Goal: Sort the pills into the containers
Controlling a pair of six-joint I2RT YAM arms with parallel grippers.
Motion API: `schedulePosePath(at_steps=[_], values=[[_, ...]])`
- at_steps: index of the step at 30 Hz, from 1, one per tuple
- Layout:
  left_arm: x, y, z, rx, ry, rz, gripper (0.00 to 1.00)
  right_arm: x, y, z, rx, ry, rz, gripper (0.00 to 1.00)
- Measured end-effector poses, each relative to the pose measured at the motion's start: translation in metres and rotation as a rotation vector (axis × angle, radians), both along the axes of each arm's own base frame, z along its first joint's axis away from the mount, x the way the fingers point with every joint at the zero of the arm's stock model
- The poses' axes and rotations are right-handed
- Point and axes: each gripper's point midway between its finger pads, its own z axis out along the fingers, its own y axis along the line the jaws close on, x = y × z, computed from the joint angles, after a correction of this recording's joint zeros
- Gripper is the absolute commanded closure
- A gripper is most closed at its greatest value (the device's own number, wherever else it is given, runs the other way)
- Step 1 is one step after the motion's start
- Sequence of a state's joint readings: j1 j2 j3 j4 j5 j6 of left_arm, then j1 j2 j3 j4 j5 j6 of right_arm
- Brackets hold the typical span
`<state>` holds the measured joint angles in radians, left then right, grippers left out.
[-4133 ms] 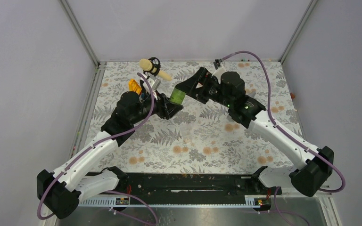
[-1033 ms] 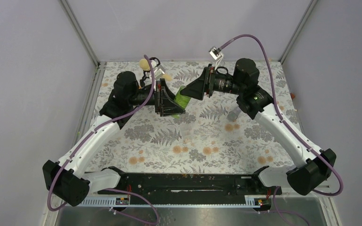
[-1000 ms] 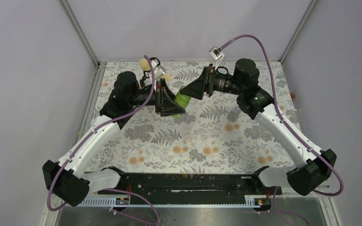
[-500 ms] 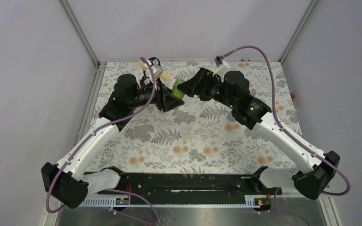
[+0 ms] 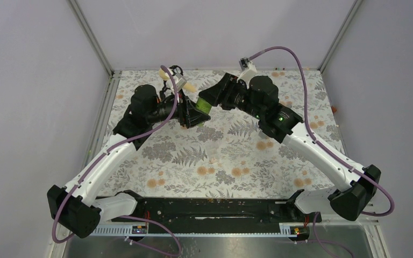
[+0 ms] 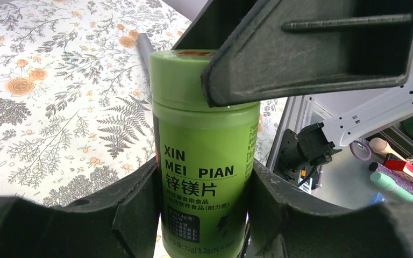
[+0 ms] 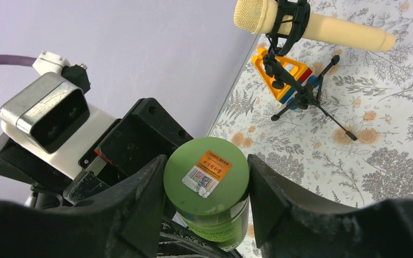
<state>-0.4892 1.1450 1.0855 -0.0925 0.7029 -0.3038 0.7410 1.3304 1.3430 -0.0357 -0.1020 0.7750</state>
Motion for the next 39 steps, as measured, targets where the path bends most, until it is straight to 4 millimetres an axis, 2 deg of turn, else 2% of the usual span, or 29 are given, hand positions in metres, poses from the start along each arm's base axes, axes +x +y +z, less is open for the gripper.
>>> schedulePosePath(at_steps=[3,6,11,14,15,16,18,20,22,25,28,30,33,36,39], values=[[-0.001,0.000,-0.002,0.004,0.012,-0.005,1.00,-0.003,0.002,0.000,-0.016,-0.021,0.024,0.57],[-0.004,0.000,-0.003,0.004,0.017,-0.016,1.00,-0.006,0.002,0.000,-0.035,-0.049,0.049,0.62],[-0.017,-0.005,0.002,-0.013,0.013,-0.092,1.00,-0.022,-0.002,0.007,-0.030,-0.136,0.190,0.61],[-0.035,-0.009,0.009,-0.040,0.026,-0.192,1.00,-0.040,-0.008,0.015,-0.010,-0.184,0.336,0.61],[-0.041,-0.010,0.012,-0.052,0.028,-0.224,1.00,-0.045,-0.009,0.017,-0.004,-0.197,0.375,0.58],[-0.048,-0.011,0.017,-0.066,0.032,-0.260,1.00,-0.052,-0.010,0.020,0.005,-0.212,0.429,0.49],[-0.057,-0.011,0.022,-0.081,0.039,-0.302,1.00,-0.065,-0.012,0.026,0.015,-0.239,0.517,0.21],[-0.063,-0.010,0.027,-0.094,0.039,-0.322,1.00,-0.072,-0.013,0.030,0.016,-0.246,0.559,0.11],[-0.062,-0.009,0.030,-0.100,0.029,-0.309,1.00,-0.072,-0.014,0.035,0.010,-0.245,0.550,0.10],[-0.053,-0.007,0.032,-0.099,0.016,-0.246,1.00,-0.058,-0.011,0.038,0.001,-0.201,0.425,0.09],[-0.038,-0.006,0.029,-0.087,0.011,-0.163,1.00,-0.053,-0.001,0.029,-0.024,-0.149,0.318,0.11],[-0.032,-0.005,0.025,-0.077,0.021,-0.127,1.00,-0.054,0.005,0.023,-0.036,-0.115,0.263,0.17],[-0.027,-0.003,0.024,-0.071,0.021,-0.095,1.00,-0.044,0.003,0.022,-0.030,-0.088,0.174,0.25],[-0.023,-0.002,0.022,-0.065,0.024,-0.070,1.00,-0.036,0.000,0.024,-0.013,-0.083,0.122,0.20],[-0.021,-0.001,0.022,-0.064,0.021,-0.061,1.00,-0.033,-0.001,0.024,0.000,-0.086,0.103,0.20]])
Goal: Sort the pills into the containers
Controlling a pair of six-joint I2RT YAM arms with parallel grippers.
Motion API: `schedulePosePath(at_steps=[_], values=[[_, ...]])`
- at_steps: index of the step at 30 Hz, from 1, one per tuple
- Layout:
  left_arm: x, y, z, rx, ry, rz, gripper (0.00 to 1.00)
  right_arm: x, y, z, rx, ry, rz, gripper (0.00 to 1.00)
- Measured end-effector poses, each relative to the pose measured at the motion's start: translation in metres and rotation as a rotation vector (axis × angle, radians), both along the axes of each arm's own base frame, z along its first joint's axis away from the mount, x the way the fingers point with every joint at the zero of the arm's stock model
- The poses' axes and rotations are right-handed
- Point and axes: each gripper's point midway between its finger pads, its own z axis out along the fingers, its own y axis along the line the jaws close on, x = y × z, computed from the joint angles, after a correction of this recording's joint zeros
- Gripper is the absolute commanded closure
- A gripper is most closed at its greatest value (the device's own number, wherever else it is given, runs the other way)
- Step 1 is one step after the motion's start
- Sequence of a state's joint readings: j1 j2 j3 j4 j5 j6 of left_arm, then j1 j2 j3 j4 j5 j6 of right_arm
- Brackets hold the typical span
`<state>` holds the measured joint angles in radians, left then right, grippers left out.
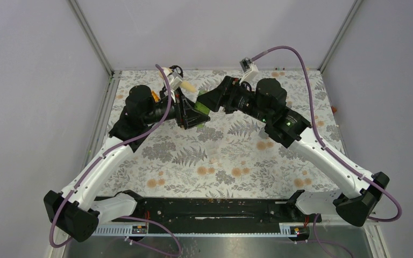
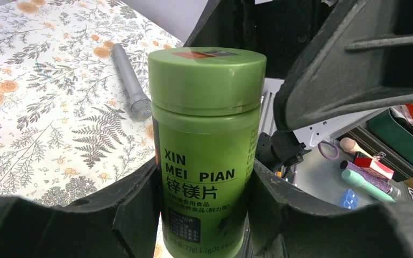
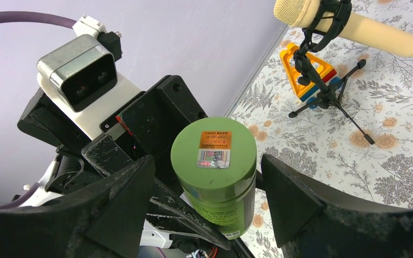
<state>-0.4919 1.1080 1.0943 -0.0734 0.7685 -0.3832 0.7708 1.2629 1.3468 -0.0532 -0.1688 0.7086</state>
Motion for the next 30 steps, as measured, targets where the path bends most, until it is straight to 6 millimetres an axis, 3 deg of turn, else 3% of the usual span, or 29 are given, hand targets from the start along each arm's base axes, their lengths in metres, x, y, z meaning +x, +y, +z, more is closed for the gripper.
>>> schedulePosePath(at_steps=[4,7,13,16,24,25,26,27,28,30], values=[[0.000,0.000,0.000,0.000,0.000,-0.001,1.00,0.000,0.000,0.001,0.000,0.006,-0.004,0.23],[0.000,0.000,0.000,0.000,0.000,-0.002,1.00,0.001,0.001,0.001,-0.006,0.016,-0.004,0.32],[-0.002,0.000,0.000,-0.002,0.008,-0.009,1.00,0.005,0.000,-0.003,-0.033,0.015,-0.016,0.71],[-0.003,0.000,0.000,-0.003,0.006,-0.014,1.00,0.005,-0.001,-0.002,-0.046,-0.003,0.000,0.81],[-0.020,-0.002,0.001,0.000,-0.022,-0.118,1.00,-0.016,-0.016,-0.002,0.034,-0.053,0.310,1.00],[-0.023,-0.002,0.001,0.000,-0.027,-0.134,1.00,-0.021,-0.018,-0.002,0.044,-0.054,0.359,1.00],[-0.026,-0.002,0.001,0.000,-0.030,-0.151,1.00,-0.025,-0.020,-0.002,0.049,-0.055,0.395,0.82],[-0.030,-0.002,0.004,-0.003,-0.035,-0.169,1.00,-0.028,-0.021,-0.001,0.053,-0.059,0.421,0.55],[-0.034,-0.002,0.007,-0.008,-0.042,-0.185,1.00,-0.034,-0.022,0.000,0.058,-0.068,0.461,0.34],[-0.039,-0.001,0.011,-0.012,-0.052,-0.201,1.00,-0.038,-0.023,0.003,0.059,-0.075,0.487,0.14]])
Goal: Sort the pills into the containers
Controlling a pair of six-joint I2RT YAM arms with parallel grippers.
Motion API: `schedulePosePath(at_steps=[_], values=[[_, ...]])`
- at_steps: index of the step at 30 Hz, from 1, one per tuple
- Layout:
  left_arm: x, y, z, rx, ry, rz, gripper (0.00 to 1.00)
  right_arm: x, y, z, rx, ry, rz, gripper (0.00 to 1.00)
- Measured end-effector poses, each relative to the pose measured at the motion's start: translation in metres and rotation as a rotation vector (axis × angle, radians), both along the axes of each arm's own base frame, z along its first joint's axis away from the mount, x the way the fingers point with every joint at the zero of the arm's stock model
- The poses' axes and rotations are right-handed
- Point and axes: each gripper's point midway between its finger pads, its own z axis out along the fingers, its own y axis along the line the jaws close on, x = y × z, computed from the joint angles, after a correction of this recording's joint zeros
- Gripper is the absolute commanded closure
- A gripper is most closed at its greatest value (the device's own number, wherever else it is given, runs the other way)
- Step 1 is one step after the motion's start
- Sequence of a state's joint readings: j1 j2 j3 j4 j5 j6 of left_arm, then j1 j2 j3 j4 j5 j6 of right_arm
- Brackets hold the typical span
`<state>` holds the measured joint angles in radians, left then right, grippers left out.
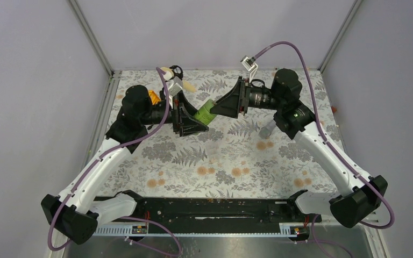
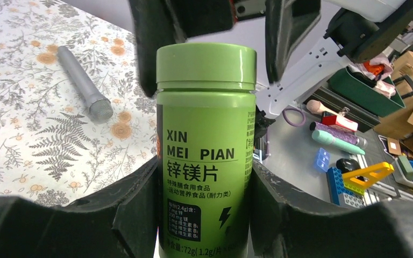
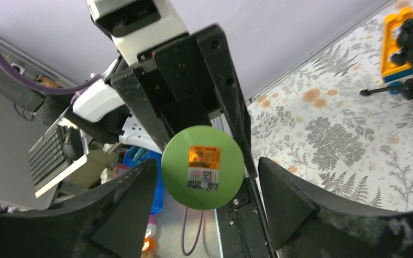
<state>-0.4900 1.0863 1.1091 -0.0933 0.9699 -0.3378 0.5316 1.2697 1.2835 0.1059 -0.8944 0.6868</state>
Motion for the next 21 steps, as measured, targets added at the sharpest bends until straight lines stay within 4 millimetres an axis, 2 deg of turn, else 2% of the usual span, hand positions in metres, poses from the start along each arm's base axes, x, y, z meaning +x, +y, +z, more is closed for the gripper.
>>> schedulePosePath(at_steps=[3,8,12,15,21], values=[[-0.003,0.001,-0.002,0.007,0.004,-0.015,1.00,0.007,-0.002,0.005,0.001,-0.007,-0.056,0.06],[0.001,0.001,-0.007,0.022,0.019,0.006,1.00,0.026,-0.004,0.006,-0.007,0.038,-0.234,0.06],[0.010,0.000,-0.011,0.032,0.028,0.048,1.00,0.027,0.005,-0.003,-0.072,0.108,-0.311,0.06],[0.019,0.000,-0.014,0.040,0.035,0.089,1.00,0.029,0.007,-0.003,-0.114,0.145,-0.360,0.10],[0.031,0.001,-0.015,0.041,0.053,0.157,1.00,0.034,0.006,-0.014,-0.172,0.247,-0.409,0.27]])
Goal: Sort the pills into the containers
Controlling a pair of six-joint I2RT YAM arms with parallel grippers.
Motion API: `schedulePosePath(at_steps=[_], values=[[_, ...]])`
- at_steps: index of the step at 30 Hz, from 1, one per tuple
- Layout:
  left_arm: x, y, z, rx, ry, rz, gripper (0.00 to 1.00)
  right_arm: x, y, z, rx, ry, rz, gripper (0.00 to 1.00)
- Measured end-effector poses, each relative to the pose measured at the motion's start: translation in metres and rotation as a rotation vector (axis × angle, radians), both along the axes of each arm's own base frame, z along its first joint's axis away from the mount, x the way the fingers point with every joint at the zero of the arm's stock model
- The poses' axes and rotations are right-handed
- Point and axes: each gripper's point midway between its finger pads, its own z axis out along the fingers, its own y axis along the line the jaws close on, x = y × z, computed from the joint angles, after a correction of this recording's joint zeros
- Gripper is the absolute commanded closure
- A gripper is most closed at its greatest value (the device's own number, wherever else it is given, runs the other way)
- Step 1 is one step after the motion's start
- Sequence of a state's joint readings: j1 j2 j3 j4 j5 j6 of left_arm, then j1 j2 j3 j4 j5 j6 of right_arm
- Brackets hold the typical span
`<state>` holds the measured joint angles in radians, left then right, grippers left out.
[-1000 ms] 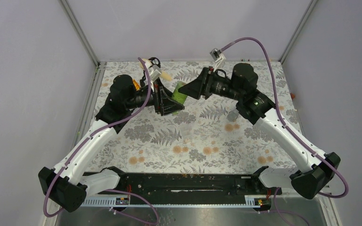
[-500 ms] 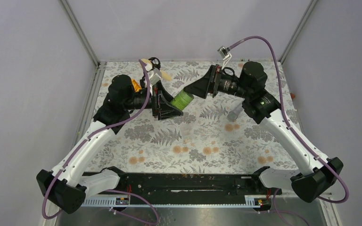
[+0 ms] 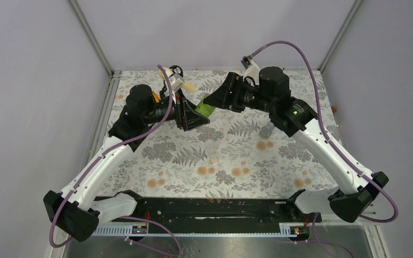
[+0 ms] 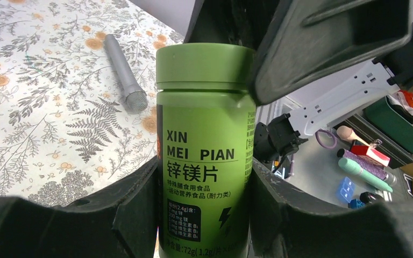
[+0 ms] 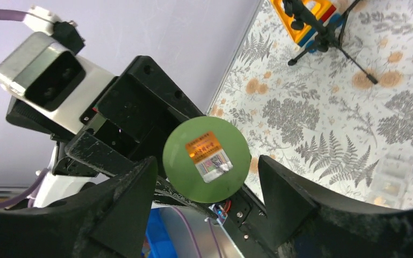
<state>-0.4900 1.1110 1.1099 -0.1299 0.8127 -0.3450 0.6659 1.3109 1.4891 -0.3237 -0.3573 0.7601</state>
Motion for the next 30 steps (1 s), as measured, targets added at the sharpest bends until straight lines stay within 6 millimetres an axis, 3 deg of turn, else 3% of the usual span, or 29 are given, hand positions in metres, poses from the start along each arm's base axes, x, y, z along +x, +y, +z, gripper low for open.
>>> schedulePosePath(at_steps=[6,10,13,16,18,21,26,30], values=[[0.005,0.000,0.000,-0.009,0.014,0.031,1.00,0.003,0.006,-0.013,-0.010,0.083,-0.004,0.31],[0.006,0.000,-0.001,-0.008,0.013,0.037,1.00,0.004,0.008,-0.012,0.009,0.102,-0.008,0.18],[0.007,0.000,-0.001,-0.005,0.007,0.037,1.00,0.006,0.009,-0.006,0.030,0.093,-0.011,0.18],[0.007,0.001,-0.001,-0.003,-0.002,0.036,1.00,0.007,0.011,-0.002,0.046,0.086,-0.013,0.30],[0.007,0.001,-0.001,-0.001,-0.007,0.035,1.00,0.008,0.011,-0.002,0.049,0.093,-0.014,0.44],[0.008,0.002,-0.001,-0.001,-0.008,0.040,1.00,0.011,0.014,-0.007,0.040,0.104,-0.013,0.73],[0.007,0.002,-0.002,0.005,-0.008,0.034,1.00,0.009,0.013,-0.008,0.026,0.075,0.035,1.00],[-0.001,0.000,0.001,-0.006,-0.024,-0.015,1.00,0.000,0.006,-0.003,0.026,-0.017,0.159,1.00]])
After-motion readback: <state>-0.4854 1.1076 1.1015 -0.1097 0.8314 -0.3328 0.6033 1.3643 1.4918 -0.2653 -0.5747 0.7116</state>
